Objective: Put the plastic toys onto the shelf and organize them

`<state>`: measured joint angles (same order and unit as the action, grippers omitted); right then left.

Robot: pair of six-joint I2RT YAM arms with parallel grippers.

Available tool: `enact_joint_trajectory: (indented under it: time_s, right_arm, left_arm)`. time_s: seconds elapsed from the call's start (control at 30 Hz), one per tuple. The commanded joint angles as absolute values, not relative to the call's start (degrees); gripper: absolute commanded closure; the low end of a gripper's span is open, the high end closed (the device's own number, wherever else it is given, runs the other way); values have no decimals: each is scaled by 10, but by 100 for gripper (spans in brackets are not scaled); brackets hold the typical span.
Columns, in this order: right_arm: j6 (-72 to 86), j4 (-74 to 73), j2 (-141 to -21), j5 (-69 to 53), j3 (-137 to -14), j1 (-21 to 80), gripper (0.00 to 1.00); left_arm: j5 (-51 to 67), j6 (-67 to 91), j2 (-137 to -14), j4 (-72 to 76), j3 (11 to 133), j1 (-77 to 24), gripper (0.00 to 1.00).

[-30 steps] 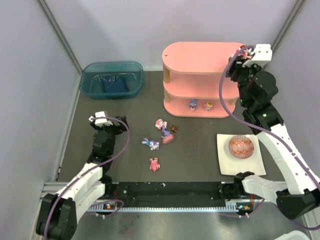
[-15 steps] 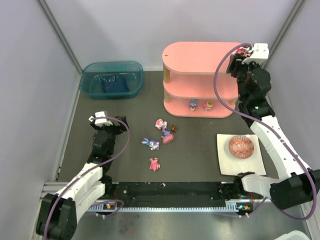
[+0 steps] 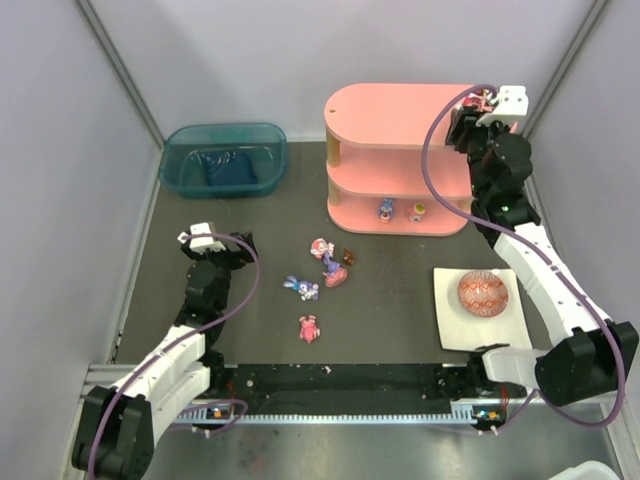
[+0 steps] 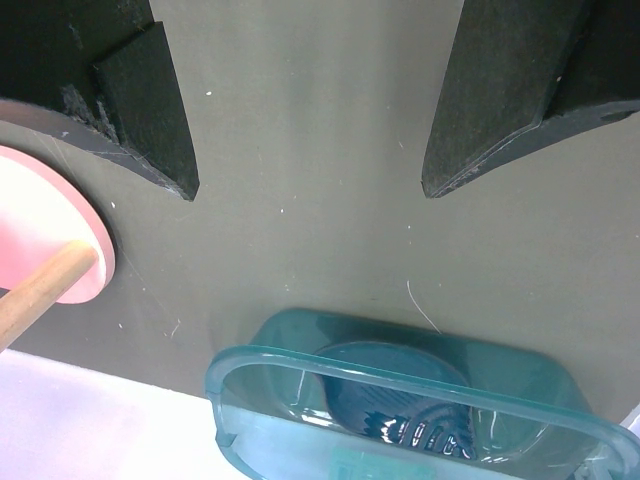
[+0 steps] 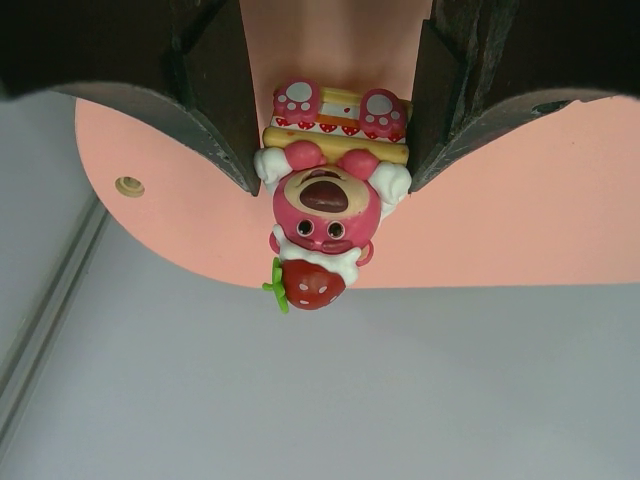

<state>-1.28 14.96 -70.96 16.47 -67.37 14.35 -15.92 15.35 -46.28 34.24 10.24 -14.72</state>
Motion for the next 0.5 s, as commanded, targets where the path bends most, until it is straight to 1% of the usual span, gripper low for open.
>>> enact_joint_trajectory:
  time_s: [0.0, 0.1, 0.37, 0.43, 0.47]
  right_arm:
    - [-4, 188, -697, 156, -667, 137, 99]
    - [-4, 187, -695, 156, -663, 137, 94]
    - [20, 178, -693, 160, -657, 137, 85]
    - [23, 176, -691, 159, -654, 137, 80]
    - [25, 174, -689, 159, -652, 137, 75]
  left_arm:
    - [-162, 160, -461, 369, 101, -147, 1]
    - [-162, 161, -462, 369, 102, -147, 1]
    - [-156, 161, -466, 373, 104, -147, 1]
    - [-156, 161, -468, 373, 104, -147, 1]
    - [-156, 161, -467, 373, 104, -147, 1]
